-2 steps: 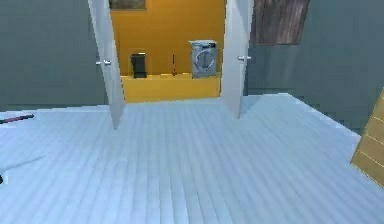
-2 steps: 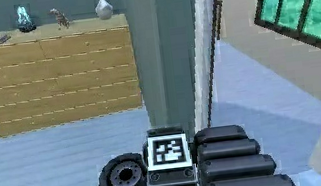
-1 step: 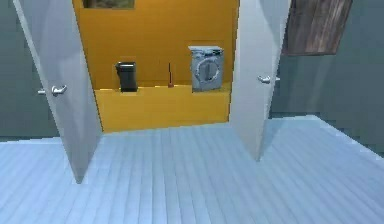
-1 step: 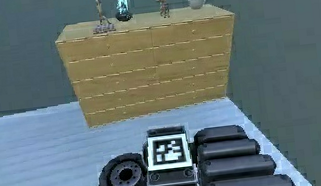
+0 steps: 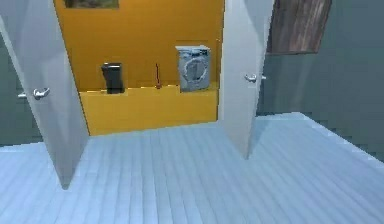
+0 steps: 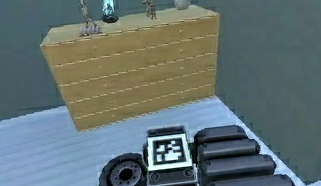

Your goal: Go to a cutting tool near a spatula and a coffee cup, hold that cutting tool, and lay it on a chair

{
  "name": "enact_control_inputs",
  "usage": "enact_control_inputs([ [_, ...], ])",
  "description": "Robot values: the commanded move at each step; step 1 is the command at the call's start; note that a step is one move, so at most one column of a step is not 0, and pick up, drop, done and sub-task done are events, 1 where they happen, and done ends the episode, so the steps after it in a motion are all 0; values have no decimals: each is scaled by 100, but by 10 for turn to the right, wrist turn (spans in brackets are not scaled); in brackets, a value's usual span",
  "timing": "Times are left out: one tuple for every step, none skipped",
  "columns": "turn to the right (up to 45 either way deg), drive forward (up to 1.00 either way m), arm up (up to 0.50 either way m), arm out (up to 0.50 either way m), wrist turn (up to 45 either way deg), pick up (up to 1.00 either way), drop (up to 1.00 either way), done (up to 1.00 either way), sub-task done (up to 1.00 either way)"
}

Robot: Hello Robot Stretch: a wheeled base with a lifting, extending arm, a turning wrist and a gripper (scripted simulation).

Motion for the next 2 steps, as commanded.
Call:
enact_control_inputs([
  [0,100,0,0,0,0,0,0,0],
  [0,100,0,0,0,0,0,0,0],
])
